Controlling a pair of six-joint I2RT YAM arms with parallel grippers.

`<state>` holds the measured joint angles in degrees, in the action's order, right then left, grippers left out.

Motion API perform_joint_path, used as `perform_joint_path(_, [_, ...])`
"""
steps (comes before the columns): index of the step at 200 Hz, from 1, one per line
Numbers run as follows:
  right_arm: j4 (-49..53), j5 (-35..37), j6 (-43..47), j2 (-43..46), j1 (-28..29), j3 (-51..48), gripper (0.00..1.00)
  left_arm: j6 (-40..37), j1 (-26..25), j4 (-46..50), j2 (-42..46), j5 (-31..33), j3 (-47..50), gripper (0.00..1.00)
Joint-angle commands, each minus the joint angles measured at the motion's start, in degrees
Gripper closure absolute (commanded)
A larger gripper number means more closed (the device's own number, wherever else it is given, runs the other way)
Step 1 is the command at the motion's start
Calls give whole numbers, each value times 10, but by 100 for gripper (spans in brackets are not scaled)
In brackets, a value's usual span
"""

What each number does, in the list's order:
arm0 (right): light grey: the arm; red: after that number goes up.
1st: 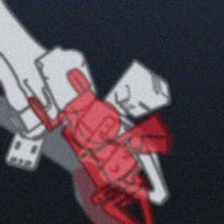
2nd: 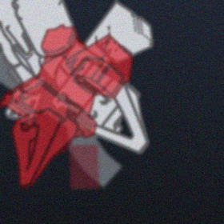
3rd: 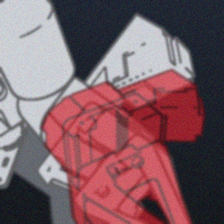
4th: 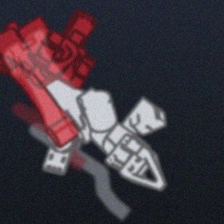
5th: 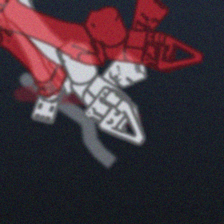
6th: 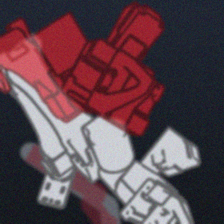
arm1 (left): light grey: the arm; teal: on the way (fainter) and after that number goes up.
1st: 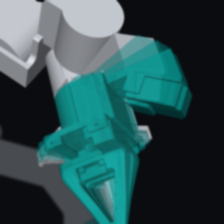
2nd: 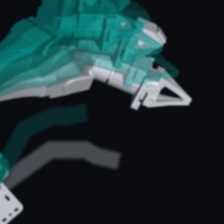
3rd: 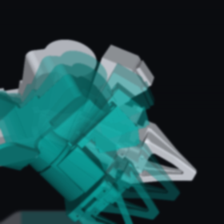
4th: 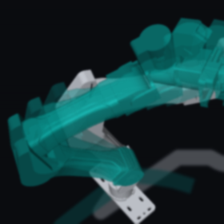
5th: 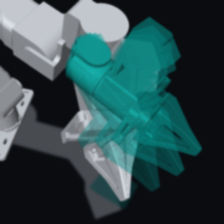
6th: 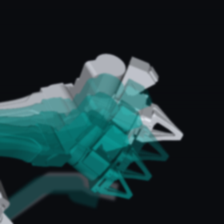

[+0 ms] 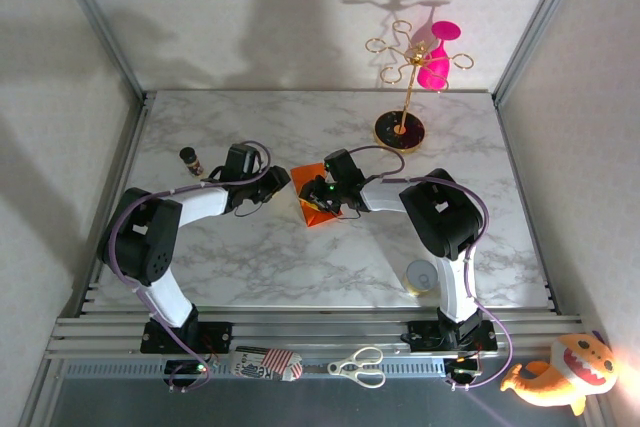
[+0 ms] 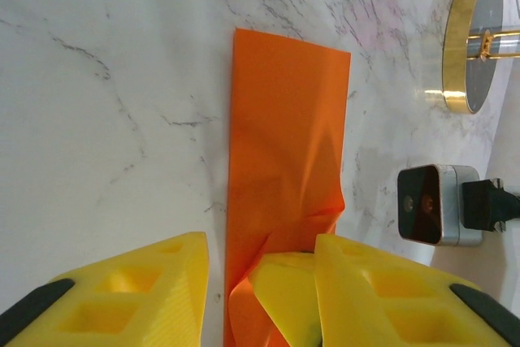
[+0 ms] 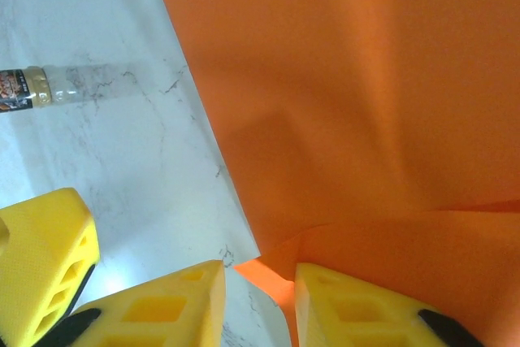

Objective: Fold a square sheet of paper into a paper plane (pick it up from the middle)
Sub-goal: Fold the triangle a second time at the center of the table.

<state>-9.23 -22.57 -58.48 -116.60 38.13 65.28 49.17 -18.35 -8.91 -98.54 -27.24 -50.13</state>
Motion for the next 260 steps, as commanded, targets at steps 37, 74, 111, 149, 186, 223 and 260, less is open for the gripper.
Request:
perform_joint_path(37, [59, 25, 19, -3, -5, -24, 84, 7, -16, 2, 1, -25, 7, 67])
perform_joint_path(74, [73, 31, 21, -5, -5, -21, 91, 8, -36, 3, -9, -33, 3, 72])
perform_joint_path(111, [85, 37, 24, -7, -5, -18, 98, 8, -52, 6, -26, -33, -7, 81])
perform_joint_path(149, [89, 38, 24, -9, -5, -17, 100, 6, -64, 15, -53, -35, -30, 91])
perform_joint_path(186, [90, 37, 23, -8, -5, -17, 100, 6, -67, 20, -70, -29, -46, 98])
perform_joint_path(223, [89, 35, 21, -7, -5, -18, 100, 5, -68, 28, -80, -19, -49, 100])
perform_joint_path(260, [88, 34, 19, -6, -5, -18, 100, 3, -70, 36, -91, -10, -51, 100])
